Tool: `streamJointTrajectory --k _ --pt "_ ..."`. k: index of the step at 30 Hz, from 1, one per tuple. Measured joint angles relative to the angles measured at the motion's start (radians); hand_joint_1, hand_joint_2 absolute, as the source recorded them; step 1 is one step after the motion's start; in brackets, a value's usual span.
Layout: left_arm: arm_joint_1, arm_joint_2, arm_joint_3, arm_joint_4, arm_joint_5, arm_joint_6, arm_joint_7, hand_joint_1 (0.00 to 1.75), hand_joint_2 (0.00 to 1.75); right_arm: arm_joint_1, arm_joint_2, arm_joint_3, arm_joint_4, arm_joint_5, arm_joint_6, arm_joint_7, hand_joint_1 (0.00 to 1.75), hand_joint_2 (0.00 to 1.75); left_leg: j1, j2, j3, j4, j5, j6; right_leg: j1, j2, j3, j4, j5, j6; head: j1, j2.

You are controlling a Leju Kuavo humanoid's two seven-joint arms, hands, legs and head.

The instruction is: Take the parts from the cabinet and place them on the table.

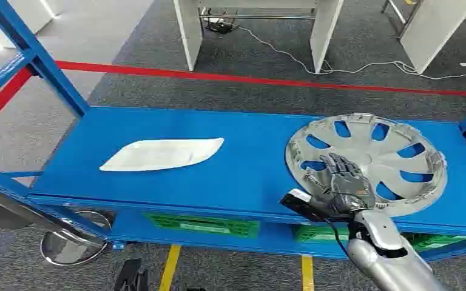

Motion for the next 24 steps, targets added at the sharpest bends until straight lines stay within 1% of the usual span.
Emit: streamJointTrajectory --k 1,2,3,4,6,7,8,9,10,11,12,13,14,15,16,17,18,19,20,21,22,23,24 --pt "-0.001 0.0 -0.002 0.0 0.0 0.0 0.0 0.0 0.0 0.0 0.0 -0.002 0.002 0.001 0.0 0.0 0.0 1.75 0.0 0.0 0.036 -0.079 0.046 0.006 0.001 0.001 0.003 0.0 -0.001 0.001 0.001 0.0" --pt "-0.002 0.0 -0.003 0.0 0.0 0.0 0.0 0.0 0.0 0.0 0.0 -0.003 0.003 0.002 0.0 0.0 0.0 1.75 -0.002 0.0 0.079 -0.171 0.091 0.013 0.001 0.002 0.006 0.0 -0.002 0.002 0.0 0.0" --pt "-0.003 0.0 -0.004 0.0 0.0 0.0 0.0 0.0 0.0 0.001 0.0 -0.005 0.005 0.002 0.0 0.0 0.0 1.75 -0.005 0.0 0.102 -0.223 0.096 0.021 0.002 0.001 0.005 0.0 -0.004 0.005 0.002 0.0" --pt "-0.004 -0.001 -0.006 0.0 0.0 0.0 0.0 0.0 0.0 0.001 0.001 -0.009 0.006 0.002 0.0 0.0 0.0 1.75 -0.006 0.0 0.111 -0.246 0.09 0.022 0.009 0.002 0.0 0.005 -0.006 0.01 0.002 0.0" --pt "-0.004 0.0 -0.009 0.0 0.0 0.0 0.0 0.0 0.0 0.001 0.001 -0.018 0.01 0.002 -0.002 0.0 0.0 1.75 -0.009 -0.001 0.104 -0.243 0.088 0.022 0.004 0.0 -0.003 0.001 -0.001 0.02 0.002 0.0" --pt "-0.003 0.0 -0.009 0.0 0.0 0.0 0.0 0.0 0.0 0.001 0.001 -0.018 0.011 0.002 -0.002 0.0 0.0 1.75 -0.01 -0.001 0.104 -0.245 0.09 0.026 0.003 0.0 -0.001 -0.002 0.0 0.027 0.002 0.0" --pt "-0.004 -0.003 -0.01 0.0 0.0 0.0 0.0 0.0 0.0 0.002 0.001 -0.019 0.011 0.002 -0.002 0.0 0.0 1.75 -0.001 0.0 0.109 -0.258 0.097 0.035 0.002 0.001 -0.007 0.002 -0.006 0.033 0.001 0.0" --pt "-0.006 -0.003 -0.01 0.0 0.0 0.0 0.0 0.0 0.0 0.003 0.001 -0.019 0.012 0.002 -0.002 0.0 0.0 1.75 -0.001 0.001 0.11 -0.26 0.099 0.039 0.002 -0.001 -0.018 0.021 -0.024 0.037 0.005 0.0" --pt "-0.008 -0.003 -0.01 0.0 0.0 0.0 0.0 0.0 0.0 0.002 0.001 -0.021 0.013 0.004 -0.003 0.0 0.0 1.75 -0.001 0.001 0.109 -0.26 0.1 0.044 0.001 -0.001 -0.041 0.074 -0.058 0.042 0.008 0.0" --pt "-0.008 -0.005 -0.01 0.0 -0.001 0.0 0.0 0.0 0.0 0.003 0.002 -0.026 0.016 0.017 -0.006 0.009 0.0 1.75 -0.001 0.001 0.108 -0.259 0.1 0.044 0.001 -0.002 -0.079 0.157 -0.097 0.045 0.008 0.0" --pt "-0.007 -0.005 -0.01 0.0 -0.002 0.0 0.0 0.0 0.0 0.004 0.002 -0.029 0.021 0.041 -0.013 0.024 0.0 1.75 -0.002 0.001 0.107 -0.259 0.101 0.045 0.001 -0.002 -0.117 0.237 -0.128 0.048 0.007 0.0" --pt "-0.006 -0.005 -0.01 0.0 -0.006 0.0 0.003 0.0 0.0 0.007 0.002 -0.037 0.027 0.081 -0.023 0.047 0.0 1.75 -0.002 0.001 0.106 -0.258 0.101 0.045 0.001 -0.002 -0.147 0.296 -0.142 0.051 0.008 0.0" --pt "-0.005 -0.005 -0.01 0.0 -0.011 0.0 0.006 0.0 0.0 0.011 0.003 -0.045 0.032 0.112 -0.03 0.058 0.0 1.75 -0.002 0.0 0.106 -0.258 0.101 0.045 0.001 -0.002 -0.152 0.302 -0.131 0.052 0.008 0.0" --pt "-0.006 -0.005 -0.01 0.0 -0.012 0.0 0.007 0.0 0.0 0.011 0.003 -0.053 0.036 0.133 -0.035 0.066 0.0 1.75 -0.002 0.0 0.107 -0.257 0.101 0.045 0.001 -0.002 -0.134 0.263 -0.1 0.052 0.008 0.0" --pt "-0.007 -0.005 -0.01 0.0 -0.012 0.0 0.01 0.0 0.0 0.009 0.004 -0.058 0.039 0.139 -0.033 0.07 0.77 1.75 -0.001 0.0 0.108 -0.257 0.1 0.044 0.0 -0.002 -0.098 0.191 -0.057 0.051 0.008 0.0" --pt "-0.007 -0.006 -0.01 0.0 -0.012 0.0 0.012 0.0 0.0 0.006 0.006 -0.064 0.042 0.14 -0.026 0.069 1.75 1.75 -0.001 0.0 0.111 -0.256 0.099 0.042 -0.001 -0.003 -0.054 0.105 -0.017 0.049 0.008 0.0" --pt "-0.009 -0.007 -0.01 0.0 -0.013 -0.002 0.012 0.0 0.0 0.002 0.01 -0.069 0.046 0.14 -0.004 0.068 1.75 1.75 -0.002 0.0 0.112 -0.255 0.097 0.037 -0.004 -0.004 -0.011 0.02 0.003 0.048 0.008 0.0" --pt "-0.011 -0.006 -0.01 0.0 -0.015 -0.003 0.014 0.0 0.0 -0.007 0.014 -0.071 0.055 0.137 0.026 0.063 1.75 1.75 -0.01 0.0 0.106 -0.248 0.094 0.029 0.002 -0.002 0.013 -0.004 -0.01 0.044 0.008 0.0" --pt "-0.012 -0.006 -0.01 0.0 -0.016 -0.007 0.015 0.0 0.0 -0.015 0.017 -0.074 0.065 0.129 0.062 0.061 1.75 1.75 -0.01 0.0 0.105 -0.252 0.099 0.023 0.002 0.0 0.007 0.001 -0.008 0.033 0.004 0.0" --pt "-0.011 -0.006 -0.01 0.0 -0.018 -0.011 0.015 0.0 0.0 -0.023 0.018 -0.075 0.073 0.123 0.086 0.056 1.75 1.75 -0.009 0.001 0.107 -0.253 0.1 0.02 0.003 0.0 0.006 0.001 -0.007 0.029 0.006 0.0" --pt "-0.011 -0.006 -0.01 0.0 -0.018 -0.013 0.015 0.0 0.0 -0.034 0.019 -0.076 0.086 0.114 0.112 0.047 1.75 1.75 -0.007 0.001 0.109 -0.255 0.102 0.016 0.005 0.002 0.006 0.001 -0.007 0.023 0.005 0.0" --pt "-0.012 -0.006 -0.01 0.0 -0.018 -0.013 0.015 0.0 0.0 -0.049 0.02 -0.076 0.099 0.108 0.134 0.044 1.75 1.75 -0.007 0.001 0.11 -0.253 0.097 0.01 0.001 0.001 0.01 -0.007 -0.002 0.013 0.006 0.0" --pt "-0.012 -0.006 -0.01 0.0 -0.018 -0.013 0.015 0.0 0.0 -0.062 0.023 -0.076 0.112 0.102 0.15 0.044 1.75 1.75 -0.004 0.0 0.109 -0.242 0.082 0.004 -0.002 0.0 0.012 -0.009 0.001 0.008 0.005 0.0"
